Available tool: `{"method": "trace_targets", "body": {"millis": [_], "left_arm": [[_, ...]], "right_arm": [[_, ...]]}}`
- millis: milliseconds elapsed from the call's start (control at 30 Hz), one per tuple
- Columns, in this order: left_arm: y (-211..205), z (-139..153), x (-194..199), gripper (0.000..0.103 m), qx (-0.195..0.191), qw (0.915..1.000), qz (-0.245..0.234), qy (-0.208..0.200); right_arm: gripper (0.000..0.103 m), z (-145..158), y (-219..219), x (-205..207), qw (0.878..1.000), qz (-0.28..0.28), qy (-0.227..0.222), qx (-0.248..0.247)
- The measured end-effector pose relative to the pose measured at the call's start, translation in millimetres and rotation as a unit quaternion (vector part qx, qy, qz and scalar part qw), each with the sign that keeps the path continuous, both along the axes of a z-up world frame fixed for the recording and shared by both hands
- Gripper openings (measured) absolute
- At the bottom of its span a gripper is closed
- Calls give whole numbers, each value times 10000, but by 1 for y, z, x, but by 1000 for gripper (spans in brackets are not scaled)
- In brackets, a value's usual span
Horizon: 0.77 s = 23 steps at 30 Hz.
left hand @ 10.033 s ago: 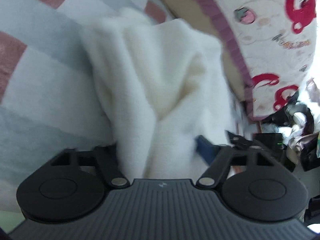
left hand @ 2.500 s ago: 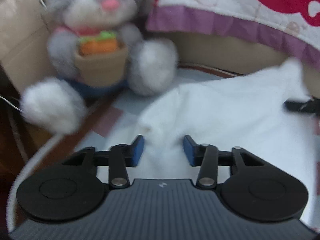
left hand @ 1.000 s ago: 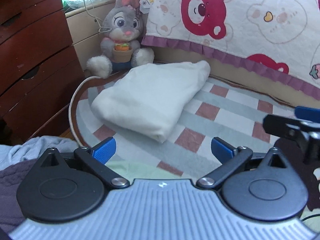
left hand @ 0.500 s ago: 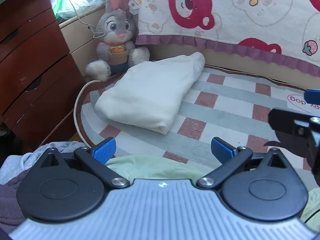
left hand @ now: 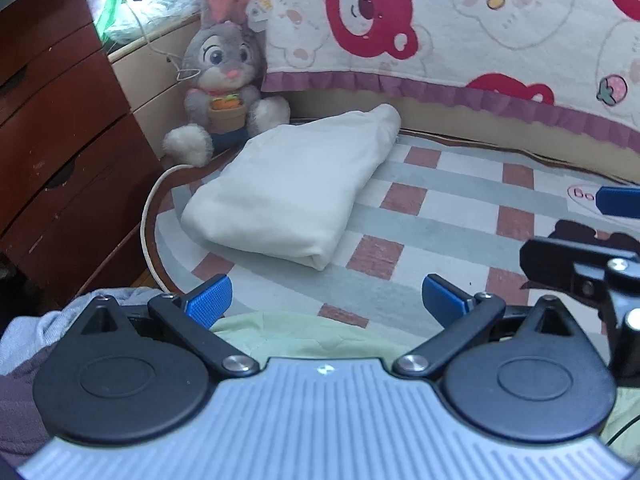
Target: Fold clothes
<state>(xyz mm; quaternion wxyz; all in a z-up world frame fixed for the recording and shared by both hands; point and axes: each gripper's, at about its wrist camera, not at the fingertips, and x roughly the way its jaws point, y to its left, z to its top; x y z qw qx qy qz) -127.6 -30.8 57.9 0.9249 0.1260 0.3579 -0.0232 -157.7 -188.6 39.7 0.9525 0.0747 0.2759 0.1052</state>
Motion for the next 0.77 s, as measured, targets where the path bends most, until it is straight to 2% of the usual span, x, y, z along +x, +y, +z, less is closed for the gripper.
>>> {"method": "trace_targets", "body": {"millis": [600,767], "left_arm": [[-5,2,-2,103,46,9998,-183,-74],[-8,3,-3,103,96,9997,-187,-111]], "right_arm": [[91,-3,-7,-1,9998,-21,156,112],[91,-1,-14,-3,9993,10,207,311]]}}
